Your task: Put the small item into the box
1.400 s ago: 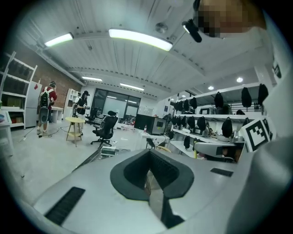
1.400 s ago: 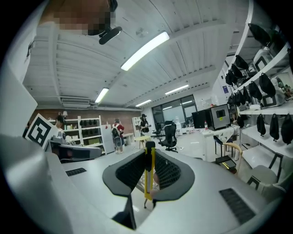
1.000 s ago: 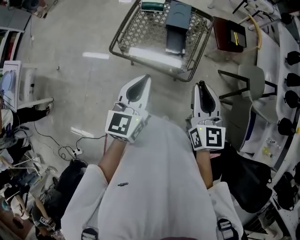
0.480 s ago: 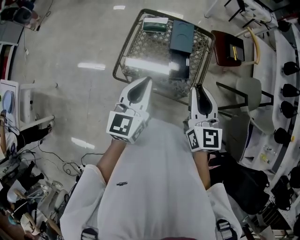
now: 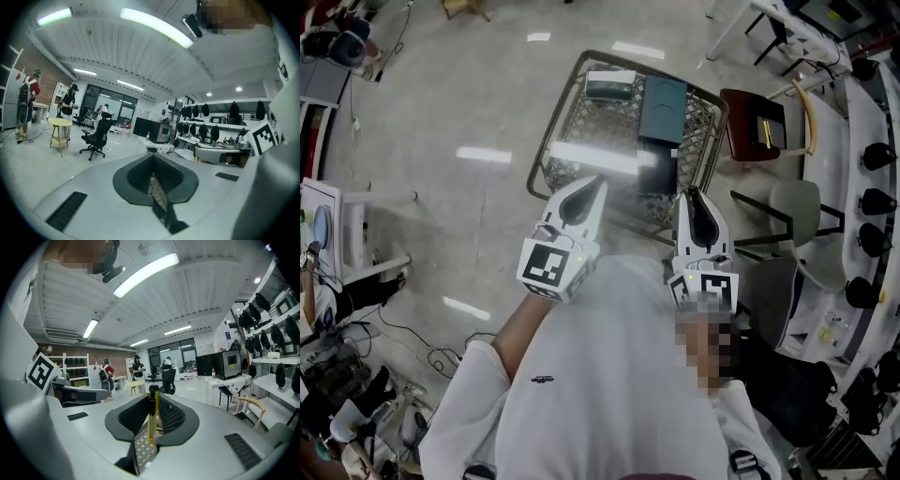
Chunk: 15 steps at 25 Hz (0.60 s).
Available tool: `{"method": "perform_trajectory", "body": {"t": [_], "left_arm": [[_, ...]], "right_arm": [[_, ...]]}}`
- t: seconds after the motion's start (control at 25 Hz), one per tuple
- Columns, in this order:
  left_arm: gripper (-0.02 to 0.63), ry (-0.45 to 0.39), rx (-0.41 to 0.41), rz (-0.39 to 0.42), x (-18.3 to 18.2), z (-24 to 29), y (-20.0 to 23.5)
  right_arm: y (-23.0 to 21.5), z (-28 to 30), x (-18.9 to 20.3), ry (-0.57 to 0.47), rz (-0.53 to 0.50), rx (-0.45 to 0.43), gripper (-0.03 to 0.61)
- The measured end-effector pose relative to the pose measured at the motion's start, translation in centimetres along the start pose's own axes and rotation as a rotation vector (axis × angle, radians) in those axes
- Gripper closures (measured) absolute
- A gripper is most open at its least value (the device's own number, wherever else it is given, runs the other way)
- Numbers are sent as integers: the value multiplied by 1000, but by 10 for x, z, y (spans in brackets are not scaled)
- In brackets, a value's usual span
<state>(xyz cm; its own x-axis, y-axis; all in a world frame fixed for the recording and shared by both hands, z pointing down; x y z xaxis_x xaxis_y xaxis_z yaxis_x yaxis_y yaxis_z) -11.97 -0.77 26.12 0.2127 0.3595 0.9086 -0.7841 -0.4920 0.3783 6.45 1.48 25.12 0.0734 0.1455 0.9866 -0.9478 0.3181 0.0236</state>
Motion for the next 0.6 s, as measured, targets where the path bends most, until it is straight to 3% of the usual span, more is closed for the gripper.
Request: {"method": "perform_trajectory", "body": {"t": [0.6], "left_arm": [[612,44,-24,15,8,29,-22]], "right_arm": [[-43,5,10,-3,12,-31,523]]}}
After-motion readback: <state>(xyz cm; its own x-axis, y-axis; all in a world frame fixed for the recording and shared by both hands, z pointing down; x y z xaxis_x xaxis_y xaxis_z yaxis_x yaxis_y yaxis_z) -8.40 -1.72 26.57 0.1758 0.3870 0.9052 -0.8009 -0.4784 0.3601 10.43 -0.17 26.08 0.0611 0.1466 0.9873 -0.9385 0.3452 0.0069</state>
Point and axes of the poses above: the fingertips, and each gripper's own axes: z forward along the fingers, y to its left, x out of its underside, the point moved 5 cm from there along -z, backward along the fingers, and after that the axes turned 7 degrees about -z, right-handed, at the moved point
